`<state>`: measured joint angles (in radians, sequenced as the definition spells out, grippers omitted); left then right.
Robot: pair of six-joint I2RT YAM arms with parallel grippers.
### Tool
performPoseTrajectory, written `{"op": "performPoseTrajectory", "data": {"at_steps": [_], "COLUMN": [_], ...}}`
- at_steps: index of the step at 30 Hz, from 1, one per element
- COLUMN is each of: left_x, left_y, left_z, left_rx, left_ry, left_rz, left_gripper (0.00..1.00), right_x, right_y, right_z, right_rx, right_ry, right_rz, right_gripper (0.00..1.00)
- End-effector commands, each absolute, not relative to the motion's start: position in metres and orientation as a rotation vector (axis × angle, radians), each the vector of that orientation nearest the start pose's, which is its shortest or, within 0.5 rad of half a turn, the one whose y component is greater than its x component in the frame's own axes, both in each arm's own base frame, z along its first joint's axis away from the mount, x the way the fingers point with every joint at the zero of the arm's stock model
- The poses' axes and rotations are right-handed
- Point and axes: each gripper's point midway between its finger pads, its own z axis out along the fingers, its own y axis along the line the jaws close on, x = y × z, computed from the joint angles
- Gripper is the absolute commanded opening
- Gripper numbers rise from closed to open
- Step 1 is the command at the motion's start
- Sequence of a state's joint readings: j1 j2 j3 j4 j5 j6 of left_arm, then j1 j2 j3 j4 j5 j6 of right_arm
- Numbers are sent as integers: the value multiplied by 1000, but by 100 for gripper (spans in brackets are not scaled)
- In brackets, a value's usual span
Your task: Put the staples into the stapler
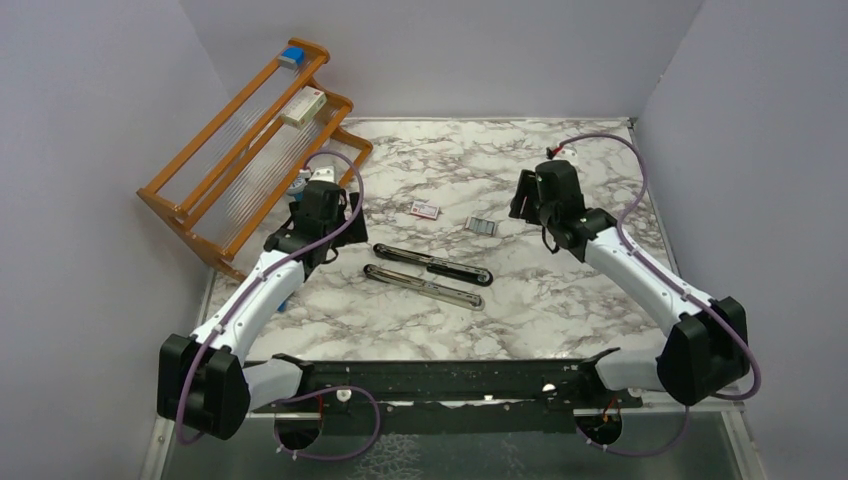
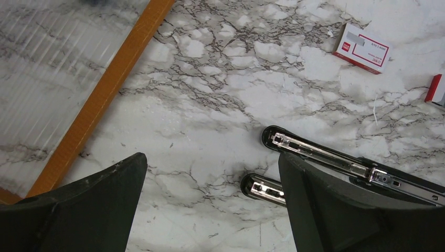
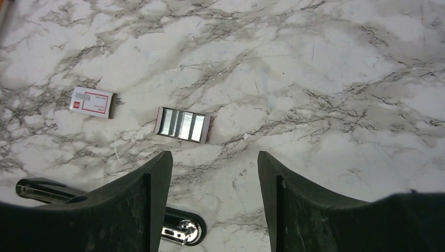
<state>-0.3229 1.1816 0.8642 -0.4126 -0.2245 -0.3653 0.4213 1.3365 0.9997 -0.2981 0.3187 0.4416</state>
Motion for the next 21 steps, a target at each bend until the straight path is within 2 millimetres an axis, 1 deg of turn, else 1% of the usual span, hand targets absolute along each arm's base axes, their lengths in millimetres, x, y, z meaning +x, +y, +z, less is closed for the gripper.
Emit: {"op": "performPoseTrajectory", "data": {"at_steps": [1, 3, 7, 10, 13, 16, 21], "left_x": [322, 322, 326, 329, 327, 324, 326], "left_y": [-80, -82, -92, -97, -98, -97, -101], "left_z": [154, 153, 150, 149, 145, 139, 151], "left_rx": [-64, -51, -32, -15, 13, 6, 30], "left_ry": [2214, 2201, 2202, 2203, 2193, 2204, 2180], "left_rz": [-88, -104, -155, -181, -186, -184, -208], "left_gripper": [99, 99, 99, 99, 99, 99, 99], "right_x": [353, 347, 338, 336, 334, 333, 334], "right_y": [127, 130, 131, 140, 150, 153, 154], "right_z": [185, 187, 183, 180, 182, 179, 169], "right_rx": [178, 165, 169, 140, 104, 101, 77], "right_ry": [2143, 2132, 2148, 2158, 2156, 2158, 2157], "right_rz": [233, 273, 300, 350, 413, 435, 432], "right_gripper": [64, 64, 64, 64, 63, 58, 48]}}
